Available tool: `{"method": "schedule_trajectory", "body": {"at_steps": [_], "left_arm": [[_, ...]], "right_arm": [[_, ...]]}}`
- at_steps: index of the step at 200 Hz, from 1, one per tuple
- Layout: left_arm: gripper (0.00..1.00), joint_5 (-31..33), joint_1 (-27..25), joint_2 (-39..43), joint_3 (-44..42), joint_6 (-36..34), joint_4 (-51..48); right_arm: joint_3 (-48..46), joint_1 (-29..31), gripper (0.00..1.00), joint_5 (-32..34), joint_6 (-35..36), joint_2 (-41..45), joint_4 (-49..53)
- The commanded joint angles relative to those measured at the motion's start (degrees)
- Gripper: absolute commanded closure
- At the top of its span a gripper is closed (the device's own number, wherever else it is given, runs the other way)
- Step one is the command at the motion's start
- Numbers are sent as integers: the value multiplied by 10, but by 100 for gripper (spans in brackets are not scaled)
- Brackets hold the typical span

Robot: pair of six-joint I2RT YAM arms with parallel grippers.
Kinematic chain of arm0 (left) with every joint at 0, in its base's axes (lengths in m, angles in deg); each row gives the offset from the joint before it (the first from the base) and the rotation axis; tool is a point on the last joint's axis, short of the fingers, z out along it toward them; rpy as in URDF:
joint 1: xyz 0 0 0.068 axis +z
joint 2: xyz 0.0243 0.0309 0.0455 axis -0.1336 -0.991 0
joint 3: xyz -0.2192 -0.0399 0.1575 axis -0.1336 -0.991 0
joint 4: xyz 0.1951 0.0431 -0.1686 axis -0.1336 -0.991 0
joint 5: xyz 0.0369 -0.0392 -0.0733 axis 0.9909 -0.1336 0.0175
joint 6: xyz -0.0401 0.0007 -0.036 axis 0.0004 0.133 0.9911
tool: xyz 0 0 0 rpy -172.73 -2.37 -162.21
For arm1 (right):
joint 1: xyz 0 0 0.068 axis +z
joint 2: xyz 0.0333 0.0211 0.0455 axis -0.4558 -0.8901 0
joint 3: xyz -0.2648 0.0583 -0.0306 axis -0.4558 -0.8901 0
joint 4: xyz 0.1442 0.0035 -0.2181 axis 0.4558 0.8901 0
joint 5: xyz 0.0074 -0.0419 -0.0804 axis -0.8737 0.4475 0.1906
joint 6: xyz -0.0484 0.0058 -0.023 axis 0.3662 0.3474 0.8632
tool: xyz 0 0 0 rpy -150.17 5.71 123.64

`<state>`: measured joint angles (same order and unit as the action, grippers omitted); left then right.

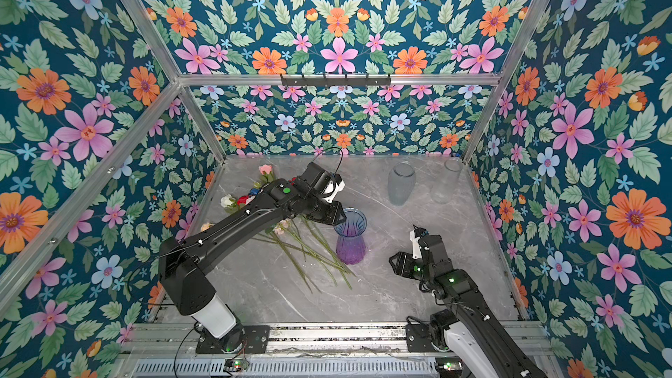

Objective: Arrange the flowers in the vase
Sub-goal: 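Open the left gripper and draw it back to the flower pile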

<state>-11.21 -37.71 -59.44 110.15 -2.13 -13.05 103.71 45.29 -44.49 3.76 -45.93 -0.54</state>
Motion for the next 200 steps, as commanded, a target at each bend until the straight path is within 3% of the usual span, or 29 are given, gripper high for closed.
{"method": "schedule_trajectory", "body": {"at_steps": [1, 12, 40, 58, 62, 85, 102, 120, 135, 159, 200], "left_arm": [[51, 5, 0, 6, 5, -11, -2], [40, 7, 0, 15, 4, -11, 9], [27, 52, 1, 66, -11, -8, 38], [2, 119, 2, 128, -62, -7, 67], [1, 138, 3, 145, -79, -2, 77], [0, 185, 24, 249, -212, 47, 149], [1, 144, 65, 316, -335, 93, 227], [9, 79, 127, 356, -451, 136, 296], [14, 63, 160, 369, -522, 150, 342], [16, 79, 179, 345, -567, 164, 384], [30, 68, 213, 256, -551, 185, 428]], "right_arm": [[0, 1, 35, 7, -3, -1, -6], [0, 0, 35, 7, -3, -2, -6], [0, 1, 35, 4, -3, -2, -7], [-1, 1, 35, -3, -3, -3, -10], [-2, 1, 35, -5, -3, -4, -12], [-6, 1, 35, -12, -1, -18, -28], [-21, 3, 35, -24, -6, -48, -68], [-6, 9, 36, -24, 7, -73, -63], [-9, 9, 36, -17, 7, -69, -69], [-18, 9, 37, -12, 5, -49, -66], [-33, 10, 37, 3, -4, 0, -60]]}}
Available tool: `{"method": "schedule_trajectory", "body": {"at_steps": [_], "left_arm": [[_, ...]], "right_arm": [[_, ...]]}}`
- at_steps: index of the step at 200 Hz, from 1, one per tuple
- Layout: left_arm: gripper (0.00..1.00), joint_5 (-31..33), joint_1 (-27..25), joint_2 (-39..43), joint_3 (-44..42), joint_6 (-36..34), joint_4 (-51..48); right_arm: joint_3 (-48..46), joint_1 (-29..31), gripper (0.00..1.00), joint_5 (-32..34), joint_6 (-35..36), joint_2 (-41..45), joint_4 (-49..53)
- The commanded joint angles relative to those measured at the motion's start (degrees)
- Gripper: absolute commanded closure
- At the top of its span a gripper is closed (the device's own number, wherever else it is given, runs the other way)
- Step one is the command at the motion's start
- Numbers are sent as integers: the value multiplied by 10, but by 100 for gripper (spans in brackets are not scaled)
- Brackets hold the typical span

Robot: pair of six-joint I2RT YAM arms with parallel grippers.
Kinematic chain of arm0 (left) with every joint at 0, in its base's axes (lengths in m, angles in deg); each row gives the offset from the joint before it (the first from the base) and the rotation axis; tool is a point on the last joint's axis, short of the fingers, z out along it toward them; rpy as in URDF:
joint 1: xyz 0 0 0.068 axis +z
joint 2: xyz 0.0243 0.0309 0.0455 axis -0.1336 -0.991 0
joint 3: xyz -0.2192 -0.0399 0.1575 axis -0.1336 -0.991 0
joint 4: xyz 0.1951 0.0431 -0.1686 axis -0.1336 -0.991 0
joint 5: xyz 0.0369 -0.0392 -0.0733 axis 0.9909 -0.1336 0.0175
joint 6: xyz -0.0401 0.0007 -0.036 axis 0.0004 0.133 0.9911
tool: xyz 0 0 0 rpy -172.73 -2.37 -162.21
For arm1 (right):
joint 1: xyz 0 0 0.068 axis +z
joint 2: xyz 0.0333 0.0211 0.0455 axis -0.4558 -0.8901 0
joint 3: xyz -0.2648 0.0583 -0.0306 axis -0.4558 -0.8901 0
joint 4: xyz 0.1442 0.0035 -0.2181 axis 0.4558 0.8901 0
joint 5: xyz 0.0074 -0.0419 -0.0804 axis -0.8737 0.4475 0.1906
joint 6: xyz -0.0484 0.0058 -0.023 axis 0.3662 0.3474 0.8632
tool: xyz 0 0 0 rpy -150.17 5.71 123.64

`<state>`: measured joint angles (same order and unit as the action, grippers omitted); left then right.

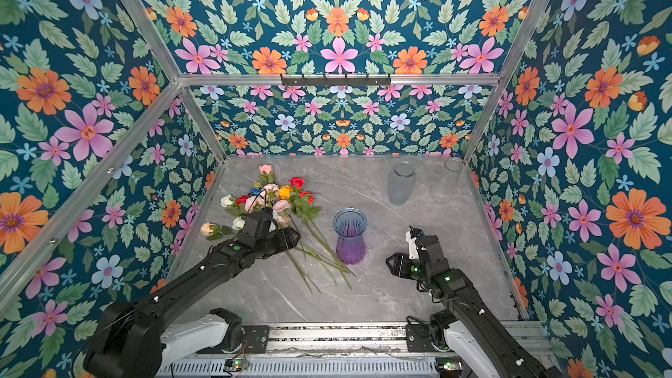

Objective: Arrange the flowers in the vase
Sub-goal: 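Open the left gripper and draw it back to the flower pile, then grasp the pink carnation stems with the left gripper and lift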

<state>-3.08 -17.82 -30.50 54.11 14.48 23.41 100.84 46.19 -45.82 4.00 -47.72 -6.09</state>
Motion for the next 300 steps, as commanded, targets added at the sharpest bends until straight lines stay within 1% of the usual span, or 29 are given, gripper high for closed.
{"method": "schedule_trajectory", "body": {"at_steps": [1, 24, 39, 92, 105, 126, 145, 157, 165, 178, 182, 207, 237, 257, 276, 300], "left_arm": [[30, -13, 15, -36, 10, 19, 64], [41, -35, 33, -77, 18, 25, 85], [46, -48, 41, -97, 17, 34, 100], [47, -65, 48, -144, 11, 46, 138], [49, -84, 53, -155, 5, 55, 167], [60, -105, 65, -172, 3, 65, 201], [67, -117, 76, -185, 11, 62, 209], [78, -127, 84, -188, 13, 61, 214], [86, -134, 90, -185, 12, 62, 219], [98, -140, 100, -168, 12, 63, 221], [100, -140, 104, -162, 12, 63, 221], [100, -127, 119, -91, 27, 52, 195], [100, -75, 121, 14, 85, 1, 124], [100, -44, 120, 85, 124, -22, 109], [100, -50, 120, 141, 149, -37, 141], [100, -96, 118, 181, 163, -29, 256]], "right_arm": [[-5, 1, 37, 17, -7, 19, -4], [-7, 0, 38, 22, -8, 28, -2], [-6, 1, 38, 23, -9, 28, -1], [-8, 1, 39, 25, -10, 33, -1], [-8, 1, 39, 25, -10, 35, 0], [-9, 1, 39, 25, -11, 36, 0], [-9, 1, 39, 26, -11, 35, 0], [-8, 1, 39, 26, -11, 34, 0], [-8, 1, 39, 26, -11, 33, 0], [-7, 1, 39, 27, -11, 31, 0], [-8, 1, 39, 27, -11, 30, 0], [-6, 1, 39, 26, -11, 25, -2], [-6, 1, 39, 23, -10, 23, -3], [-7, 1, 39, 24, -10, 26, -3], [-7, 1, 39, 23, -9, 25, -4], [-7, 1, 39, 24, -9, 28, -4]]}}
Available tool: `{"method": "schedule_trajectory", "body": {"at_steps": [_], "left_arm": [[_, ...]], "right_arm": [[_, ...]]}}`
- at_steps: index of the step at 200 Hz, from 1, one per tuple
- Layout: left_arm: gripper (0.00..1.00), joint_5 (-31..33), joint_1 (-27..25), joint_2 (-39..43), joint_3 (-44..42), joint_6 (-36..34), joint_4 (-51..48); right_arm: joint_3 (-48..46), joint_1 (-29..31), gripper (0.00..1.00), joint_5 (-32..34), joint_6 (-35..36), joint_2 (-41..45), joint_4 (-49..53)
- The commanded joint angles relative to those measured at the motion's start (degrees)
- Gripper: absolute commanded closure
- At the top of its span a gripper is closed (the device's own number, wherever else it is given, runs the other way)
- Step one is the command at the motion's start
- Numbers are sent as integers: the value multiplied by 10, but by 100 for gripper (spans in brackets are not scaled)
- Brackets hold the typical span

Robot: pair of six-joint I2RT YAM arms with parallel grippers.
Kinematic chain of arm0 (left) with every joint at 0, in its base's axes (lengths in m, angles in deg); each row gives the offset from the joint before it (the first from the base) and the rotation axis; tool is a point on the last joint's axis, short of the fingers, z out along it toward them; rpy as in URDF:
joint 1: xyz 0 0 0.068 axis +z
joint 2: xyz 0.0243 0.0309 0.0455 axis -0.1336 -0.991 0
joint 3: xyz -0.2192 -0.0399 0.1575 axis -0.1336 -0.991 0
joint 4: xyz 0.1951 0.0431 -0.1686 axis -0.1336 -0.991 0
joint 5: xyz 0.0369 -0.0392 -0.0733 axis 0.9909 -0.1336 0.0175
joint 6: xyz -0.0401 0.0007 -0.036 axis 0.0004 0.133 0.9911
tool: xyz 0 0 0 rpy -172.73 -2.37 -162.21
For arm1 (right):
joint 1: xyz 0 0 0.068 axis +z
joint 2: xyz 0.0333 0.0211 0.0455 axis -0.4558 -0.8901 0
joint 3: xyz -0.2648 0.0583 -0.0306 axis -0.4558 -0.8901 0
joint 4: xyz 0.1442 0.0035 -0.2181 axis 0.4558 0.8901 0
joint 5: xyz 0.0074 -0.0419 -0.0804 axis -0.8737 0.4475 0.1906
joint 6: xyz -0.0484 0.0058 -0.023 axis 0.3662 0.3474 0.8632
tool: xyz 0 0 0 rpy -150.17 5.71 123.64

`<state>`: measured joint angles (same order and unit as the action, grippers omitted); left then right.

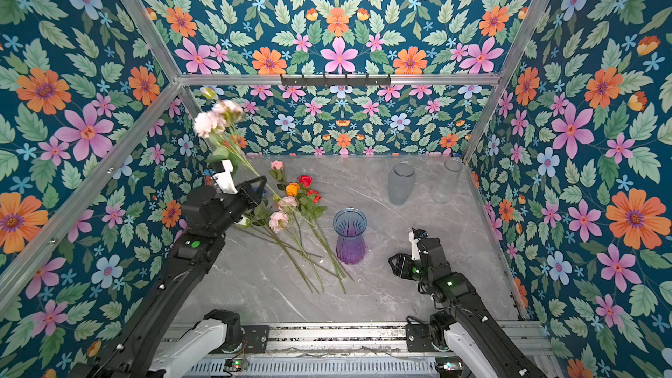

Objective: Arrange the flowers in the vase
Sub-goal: 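Grasp the pink carnation stems with the left gripper and lift, then carry the carnations over the purple vase and lower stems into it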

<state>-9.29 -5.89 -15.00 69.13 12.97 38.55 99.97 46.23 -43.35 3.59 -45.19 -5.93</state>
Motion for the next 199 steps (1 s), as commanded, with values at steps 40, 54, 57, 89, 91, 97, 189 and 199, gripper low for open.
{"method": "schedule_trajectory", "body": {"at_steps": [40, 54, 57, 89, 91, 97, 189, 199], "left_arm": [[100, -134, -29, -21, 86, 38, 280], [100, -148, -64, -52, 116, 29, 293], [100, -147, -74, -58, 121, 22, 293], [100, -116, -189, -100, 155, -93, 221], [100, -115, -194, -103, 155, -98, 218], [100, -111, -205, -109, 153, -110, 213], [100, -9, -323, -147, 61, -222, 188], [100, -2, -329, -147, 57, -227, 182]], "right_arm": [[1, 0, 39, 4, -6, 2, -6], [3, 1, 39, 3, -6, -5, -8], [3, 0, 39, 2, -6, -7, -8], [3, 1, 39, 1, -5, -7, -6], [3, 1, 39, 1, -5, -5, -6], [2, 1, 39, 3, -6, -2, -5], [-4, 1, 39, 4, -7, 24, -2], [-4, 1, 39, 4, -7, 24, -2]]}}
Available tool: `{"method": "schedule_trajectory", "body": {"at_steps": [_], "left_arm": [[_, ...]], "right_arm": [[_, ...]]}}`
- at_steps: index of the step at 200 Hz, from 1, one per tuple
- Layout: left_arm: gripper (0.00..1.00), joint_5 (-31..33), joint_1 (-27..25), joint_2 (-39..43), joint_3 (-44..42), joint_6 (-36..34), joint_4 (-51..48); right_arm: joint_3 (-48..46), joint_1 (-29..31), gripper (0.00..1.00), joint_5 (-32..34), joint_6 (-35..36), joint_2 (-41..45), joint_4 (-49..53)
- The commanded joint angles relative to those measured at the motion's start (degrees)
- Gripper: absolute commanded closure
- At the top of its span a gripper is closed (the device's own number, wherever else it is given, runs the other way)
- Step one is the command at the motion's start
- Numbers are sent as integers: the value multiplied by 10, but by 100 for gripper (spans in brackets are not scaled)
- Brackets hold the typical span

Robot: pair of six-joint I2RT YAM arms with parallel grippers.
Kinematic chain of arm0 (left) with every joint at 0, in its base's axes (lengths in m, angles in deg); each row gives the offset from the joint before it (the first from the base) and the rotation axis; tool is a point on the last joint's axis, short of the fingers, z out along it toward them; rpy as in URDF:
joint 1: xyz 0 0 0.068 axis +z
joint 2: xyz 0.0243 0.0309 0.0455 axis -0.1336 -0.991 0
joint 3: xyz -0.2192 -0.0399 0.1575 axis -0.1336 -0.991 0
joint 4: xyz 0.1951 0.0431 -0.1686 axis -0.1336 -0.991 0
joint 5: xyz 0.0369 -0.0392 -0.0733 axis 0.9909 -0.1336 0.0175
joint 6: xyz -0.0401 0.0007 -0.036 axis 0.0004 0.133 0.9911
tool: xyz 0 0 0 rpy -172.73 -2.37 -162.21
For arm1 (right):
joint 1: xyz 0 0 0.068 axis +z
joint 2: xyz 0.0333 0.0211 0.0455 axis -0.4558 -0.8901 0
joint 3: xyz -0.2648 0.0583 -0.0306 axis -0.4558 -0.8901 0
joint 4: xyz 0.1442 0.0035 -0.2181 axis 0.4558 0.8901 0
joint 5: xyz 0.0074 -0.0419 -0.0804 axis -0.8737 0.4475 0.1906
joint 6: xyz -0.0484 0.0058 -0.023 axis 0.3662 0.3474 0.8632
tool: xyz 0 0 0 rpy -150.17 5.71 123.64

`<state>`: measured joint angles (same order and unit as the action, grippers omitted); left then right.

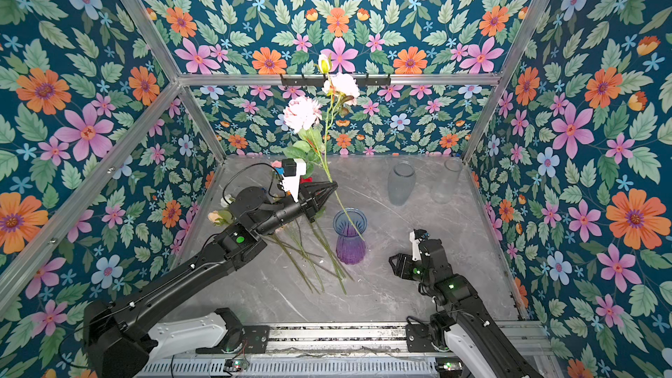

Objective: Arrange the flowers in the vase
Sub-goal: 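Carry the carnations over the purple vase and lower stems into it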

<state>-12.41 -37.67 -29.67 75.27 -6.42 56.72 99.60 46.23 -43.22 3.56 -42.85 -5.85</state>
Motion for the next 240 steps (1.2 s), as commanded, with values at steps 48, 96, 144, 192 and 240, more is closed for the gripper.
{"method": "schedule_trajectory", "body": {"at_steps": [48, 96, 144, 192, 240], "left_arm": [[100, 71, -17, 40, -30, -58, -36], [100, 83, -17, 80, -8, -49, -34], [100, 107, -17, 91, 3, -72, -25], [100, 118, -17, 52, -28, -92, -25], [99, 96, -18, 27, -65, -77, -14]], "right_arm": [[0, 1, 39, 3, -7, -2, -4], [1, 0, 39, 5, -7, -5, -4], [0, 1, 39, 6, -8, -3, -2], [-1, 1, 39, 6, -8, -1, -2], [-1, 1, 39, 5, -8, 0, -2]]}}
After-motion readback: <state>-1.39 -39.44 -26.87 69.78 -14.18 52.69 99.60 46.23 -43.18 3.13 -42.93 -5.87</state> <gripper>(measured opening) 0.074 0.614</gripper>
